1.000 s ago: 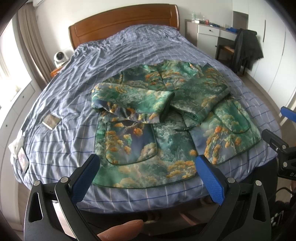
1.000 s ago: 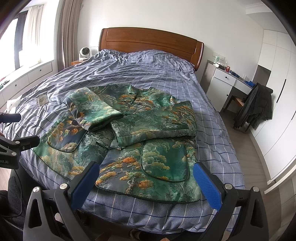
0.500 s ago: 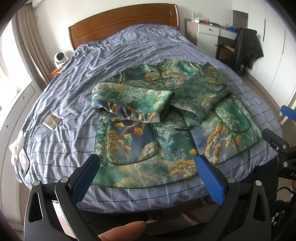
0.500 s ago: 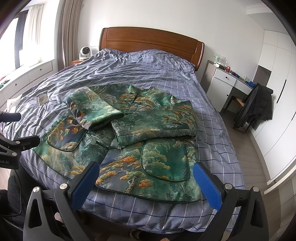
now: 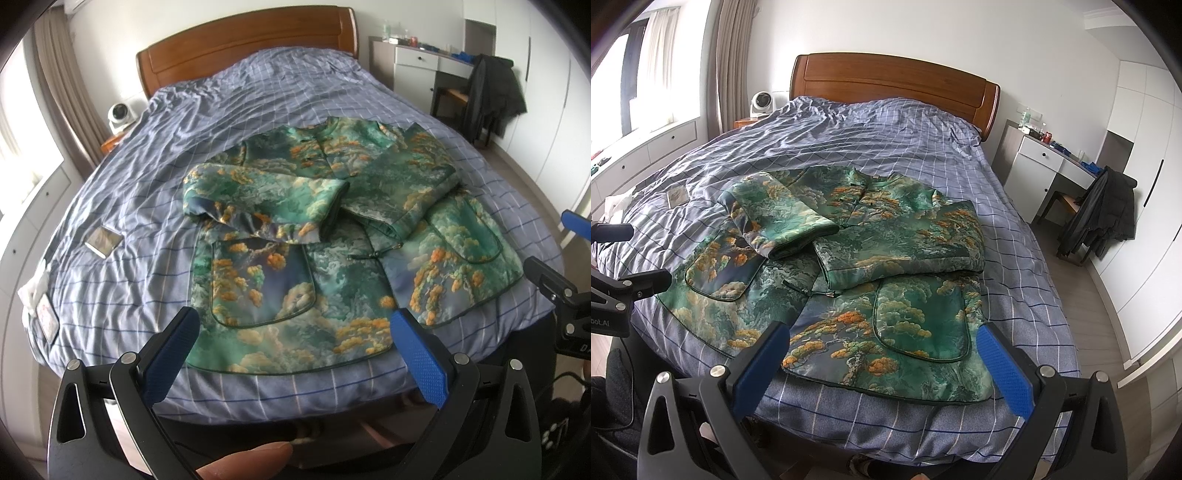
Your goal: Fold large clothes
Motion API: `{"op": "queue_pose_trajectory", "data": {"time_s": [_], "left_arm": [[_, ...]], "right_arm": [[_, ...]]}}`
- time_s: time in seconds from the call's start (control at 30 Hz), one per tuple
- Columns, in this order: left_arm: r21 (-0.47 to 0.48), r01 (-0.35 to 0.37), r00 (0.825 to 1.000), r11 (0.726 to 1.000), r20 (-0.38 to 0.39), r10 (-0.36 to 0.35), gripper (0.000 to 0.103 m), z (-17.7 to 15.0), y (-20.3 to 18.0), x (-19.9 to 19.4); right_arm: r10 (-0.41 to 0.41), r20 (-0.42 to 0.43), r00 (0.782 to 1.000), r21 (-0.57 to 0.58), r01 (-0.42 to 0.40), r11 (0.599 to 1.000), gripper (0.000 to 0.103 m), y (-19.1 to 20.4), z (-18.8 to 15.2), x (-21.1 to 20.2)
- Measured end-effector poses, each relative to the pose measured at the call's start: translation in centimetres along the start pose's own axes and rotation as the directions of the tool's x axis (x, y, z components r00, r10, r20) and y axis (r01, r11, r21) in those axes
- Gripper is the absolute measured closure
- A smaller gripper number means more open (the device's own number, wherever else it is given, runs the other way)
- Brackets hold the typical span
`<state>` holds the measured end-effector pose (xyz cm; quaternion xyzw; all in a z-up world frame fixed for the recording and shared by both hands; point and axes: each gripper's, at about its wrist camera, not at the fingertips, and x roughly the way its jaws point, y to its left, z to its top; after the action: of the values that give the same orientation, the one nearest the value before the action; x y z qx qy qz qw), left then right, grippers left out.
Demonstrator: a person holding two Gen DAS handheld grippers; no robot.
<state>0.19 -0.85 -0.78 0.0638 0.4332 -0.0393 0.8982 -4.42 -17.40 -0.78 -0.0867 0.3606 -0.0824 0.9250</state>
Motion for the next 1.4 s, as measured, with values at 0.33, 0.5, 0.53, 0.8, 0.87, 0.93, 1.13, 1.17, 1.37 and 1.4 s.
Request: {"op": "queue_pose_trajectory", "data": {"time_s": [0.33, 0.5, 0.53, 0.8, 0.87, 0.93, 1.13, 1.17, 1.37, 1.4], "left_arm": [[0.001, -0.002, 1.0, 1.0, 0.001, 0.002, 0.0, 0.11, -0.09, -0.02], [0.002, -0.003, 1.0, 1.0, 0.001, 0.003, 0.0, 0.03, 0.04, -0.11], [0.002, -0.003, 1.0, 1.0, 0.001, 0.003, 0.0, 0.06, 0.0, -0.11], [0.003, -0.005, 1.0, 1.0, 0.0, 0.005, 0.0, 0.03, 0.04, -0.09], [0.004, -0.005, 1.0, 1.0, 0.0, 0.005, 0.0, 0.11, -0.06, -0.1], [0.005, -0.005, 1.0, 1.0, 0.0, 0.005, 0.0, 0.07, -0.02, -0.1], [0.003, -0.005, 1.0, 1.0, 0.0, 0.005, 0.0, 0.12, -0.1, -0.09], [0.004, -0.006, 1.0, 1.0, 0.0, 0.006, 0.0, 0.13, -0.12, -0.09], [0.002, -0.003, 1.0, 1.0, -0.003, 0.003, 0.0, -0.23, 0.33, -0.24], [0.002, -0.005, 1.0, 1.0, -0.005, 0.005, 0.0, -0.36, 0.52, -0.23]], "right_arm": [[-0.001, -0.001, 1.0, 0.0, 0.001, 1.0, 0.0, 0.04, -0.03, 0.03], [-0.001, -0.002, 1.0, -0.002, 0.001, 1.0, 0.0, 0.09, -0.1, 0.07], [-0.001, -0.002, 1.0, -0.002, 0.001, 1.0, 0.0, 0.11, -0.13, 0.09], [-0.002, -0.002, 1.0, -0.003, 0.002, 1.0, 0.0, 0.11, -0.12, 0.1], [-0.001, -0.003, 1.0, -0.002, 0.001, 1.0, 0.0, 0.07, -0.04, 0.08], [-0.002, -0.003, 1.0, -0.003, 0.002, 1.0, 0.0, 0.1, -0.05, 0.09], [-0.002, -0.002, 1.0, -0.003, 0.002, 1.0, 0.0, 0.12, -0.04, 0.09], [-0.002, -0.003, 1.0, -0.003, 0.002, 1.0, 0.0, 0.13, -0.06, 0.11], [-0.002, -0.006, 1.0, -0.005, 0.002, 1.0, 0.0, 0.22, -0.14, 0.12], [0.001, -0.006, 1.0, -0.006, -0.001, 1.0, 0.0, 0.3, -0.39, 0.16]]}}
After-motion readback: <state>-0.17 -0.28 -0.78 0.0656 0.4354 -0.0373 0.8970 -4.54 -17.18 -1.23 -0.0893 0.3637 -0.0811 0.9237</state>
